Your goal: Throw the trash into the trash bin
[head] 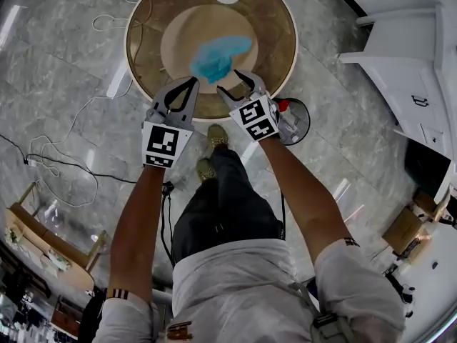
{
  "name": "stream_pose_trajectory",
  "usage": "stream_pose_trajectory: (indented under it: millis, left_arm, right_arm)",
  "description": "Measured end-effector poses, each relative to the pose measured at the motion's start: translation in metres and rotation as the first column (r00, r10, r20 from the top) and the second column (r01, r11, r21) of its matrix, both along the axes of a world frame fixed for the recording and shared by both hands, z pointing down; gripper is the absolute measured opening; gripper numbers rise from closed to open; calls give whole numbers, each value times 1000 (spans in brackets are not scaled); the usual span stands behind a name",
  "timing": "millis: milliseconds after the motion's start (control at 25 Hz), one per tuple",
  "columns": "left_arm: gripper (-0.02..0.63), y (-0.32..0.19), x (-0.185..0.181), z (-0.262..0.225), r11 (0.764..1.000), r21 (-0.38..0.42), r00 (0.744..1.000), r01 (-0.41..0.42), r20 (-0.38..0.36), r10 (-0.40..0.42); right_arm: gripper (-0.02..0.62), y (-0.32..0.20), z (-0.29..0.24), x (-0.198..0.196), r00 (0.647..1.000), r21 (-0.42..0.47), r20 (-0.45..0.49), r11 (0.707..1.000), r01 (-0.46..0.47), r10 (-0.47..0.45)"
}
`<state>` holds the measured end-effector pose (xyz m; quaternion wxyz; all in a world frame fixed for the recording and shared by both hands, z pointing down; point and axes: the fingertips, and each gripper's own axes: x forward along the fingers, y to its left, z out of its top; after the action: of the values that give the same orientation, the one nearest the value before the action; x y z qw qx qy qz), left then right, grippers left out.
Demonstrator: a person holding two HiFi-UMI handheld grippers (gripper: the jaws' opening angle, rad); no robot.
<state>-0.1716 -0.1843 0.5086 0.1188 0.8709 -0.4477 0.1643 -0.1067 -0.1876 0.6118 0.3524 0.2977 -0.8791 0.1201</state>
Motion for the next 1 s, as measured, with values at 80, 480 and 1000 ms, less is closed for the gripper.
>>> stream_pose_trajectory:
  millis: [80, 480, 1000]
  left_arm:
    - [-2, -4, 3, 11, 1000, -18, 1000, -1, 6, 1]
    - [-2, -21, 0, 41, 999, -44, 1000, 13, 9, -13]
    - [-2, -16, -17, 43, 998, -44, 999, 52, -10, -53]
  right_arm:
    - [252, -3, 10, -1, 1000, -16, -11, 1000, 16, -16]
    - [259, -17, 64, -6, 992, -71, -91, 994, 83, -89]
    - [215, -25, 97, -24, 975, -100, -182, 989, 109, -126]
